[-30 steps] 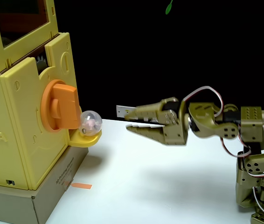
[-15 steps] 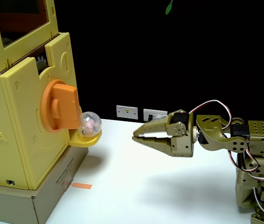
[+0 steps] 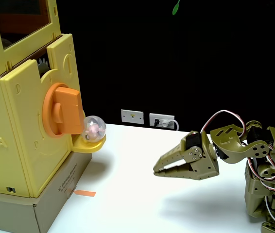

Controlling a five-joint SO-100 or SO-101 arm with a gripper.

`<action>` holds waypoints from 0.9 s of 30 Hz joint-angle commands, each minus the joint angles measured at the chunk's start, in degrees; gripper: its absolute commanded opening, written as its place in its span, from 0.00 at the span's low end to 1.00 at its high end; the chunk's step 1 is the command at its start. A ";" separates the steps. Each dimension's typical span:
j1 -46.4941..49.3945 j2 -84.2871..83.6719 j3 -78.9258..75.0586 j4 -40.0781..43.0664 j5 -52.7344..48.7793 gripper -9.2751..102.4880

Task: Turn the button of vending machine.

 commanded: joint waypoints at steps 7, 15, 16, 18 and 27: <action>-0.26 8.09 8.44 5.01 1.41 0.09; -0.44 8.26 3.96 19.95 4.75 0.10; -0.53 8.26 3.60 21.45 4.75 0.10; -0.79 8.26 2.99 23.91 4.75 0.09; -2.90 8.35 2.90 23.99 3.96 0.07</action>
